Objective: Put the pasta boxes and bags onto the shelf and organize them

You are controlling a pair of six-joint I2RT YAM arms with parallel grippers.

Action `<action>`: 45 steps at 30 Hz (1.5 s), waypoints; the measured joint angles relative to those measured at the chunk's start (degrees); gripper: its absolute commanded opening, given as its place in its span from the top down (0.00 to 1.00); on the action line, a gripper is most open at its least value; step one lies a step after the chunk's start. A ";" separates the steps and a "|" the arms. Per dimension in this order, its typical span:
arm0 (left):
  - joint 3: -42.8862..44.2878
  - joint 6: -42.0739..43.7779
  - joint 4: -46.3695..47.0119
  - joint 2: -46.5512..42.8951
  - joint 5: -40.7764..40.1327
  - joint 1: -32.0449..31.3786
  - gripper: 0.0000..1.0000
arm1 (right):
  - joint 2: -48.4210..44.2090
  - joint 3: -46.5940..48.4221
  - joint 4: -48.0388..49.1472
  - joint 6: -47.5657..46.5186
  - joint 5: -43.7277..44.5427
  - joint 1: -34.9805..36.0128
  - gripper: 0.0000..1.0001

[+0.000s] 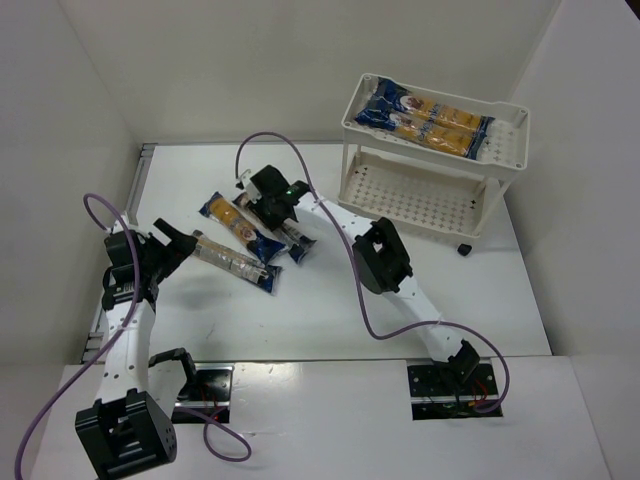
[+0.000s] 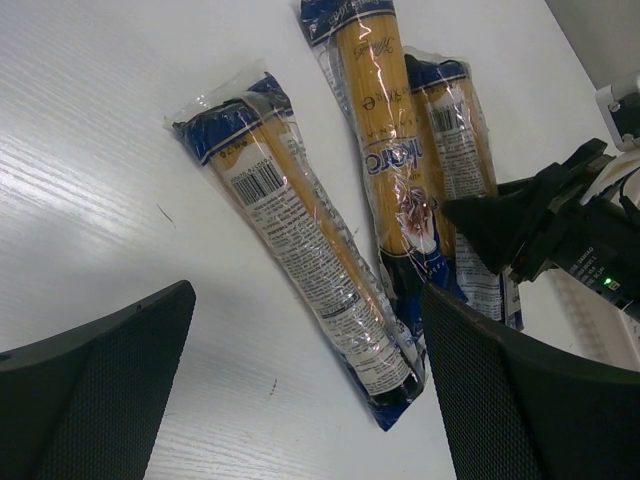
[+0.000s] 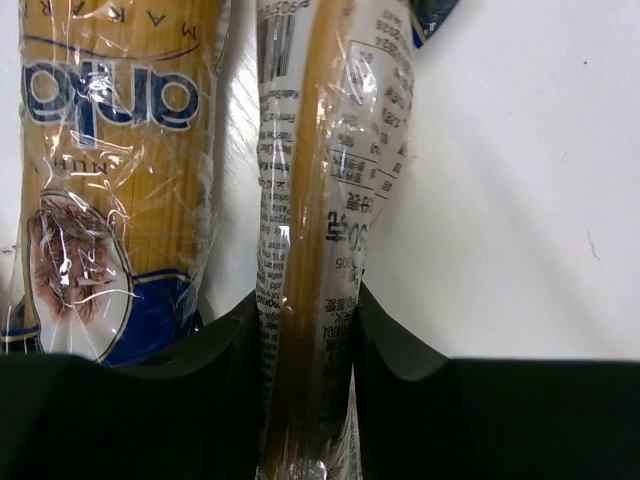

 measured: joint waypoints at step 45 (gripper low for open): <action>-0.96 0.02 0.87 -7.58 0.02 -1.31 0.00 | -54.86 -19.78 7.37 -67.76 -6.21 -36.39 1.00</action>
